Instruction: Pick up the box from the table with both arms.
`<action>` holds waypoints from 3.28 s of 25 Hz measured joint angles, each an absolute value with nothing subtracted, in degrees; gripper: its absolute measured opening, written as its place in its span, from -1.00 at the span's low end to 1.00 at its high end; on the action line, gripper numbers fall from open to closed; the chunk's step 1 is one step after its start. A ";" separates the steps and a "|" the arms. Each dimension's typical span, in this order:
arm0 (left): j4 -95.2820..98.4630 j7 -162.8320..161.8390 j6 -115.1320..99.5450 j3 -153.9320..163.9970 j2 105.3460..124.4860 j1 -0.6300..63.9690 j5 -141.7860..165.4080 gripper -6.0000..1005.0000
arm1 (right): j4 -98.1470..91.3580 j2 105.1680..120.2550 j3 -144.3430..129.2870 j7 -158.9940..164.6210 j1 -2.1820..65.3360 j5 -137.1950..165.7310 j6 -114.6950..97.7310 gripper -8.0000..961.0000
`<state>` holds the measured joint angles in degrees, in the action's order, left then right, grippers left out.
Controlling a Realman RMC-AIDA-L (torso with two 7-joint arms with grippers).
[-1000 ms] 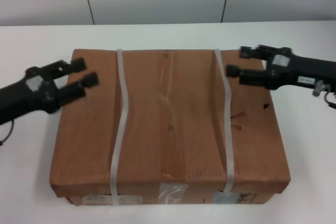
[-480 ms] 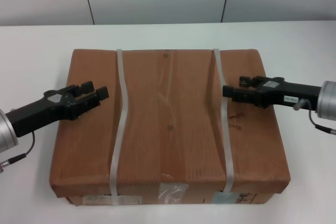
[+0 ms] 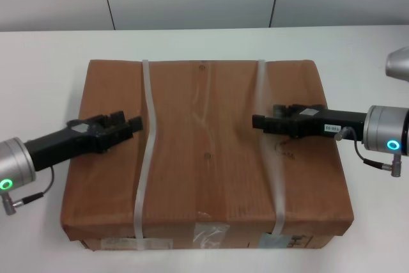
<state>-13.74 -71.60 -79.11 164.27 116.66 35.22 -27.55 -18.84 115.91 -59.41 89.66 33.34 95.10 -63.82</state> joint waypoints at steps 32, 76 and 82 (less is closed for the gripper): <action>-9.14 -77.85 -76.60 164.18 116.70 43.51 -15.26 0.08 | -18.45 118.55 -61.26 88.72 38.56 95.36 -63.03 0.70; -14.63 -75.47 -93.49 164.17 116.47 42.68 -21.92 -0.81 | -16.92 118.92 -60.94 66.48 30.38 76.95 -76.49 -0.41; -16.04 -75.59 -96.01 164.17 116.51 42.71 -22.52 -0.81 | -16.86 118.91 -61.10 65.72 30.00 76.16 -77.87 -0.52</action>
<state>-16.04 -75.59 -96.01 164.17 116.51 42.71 -22.52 -16.86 118.91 -61.10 65.72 30.00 76.16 -77.87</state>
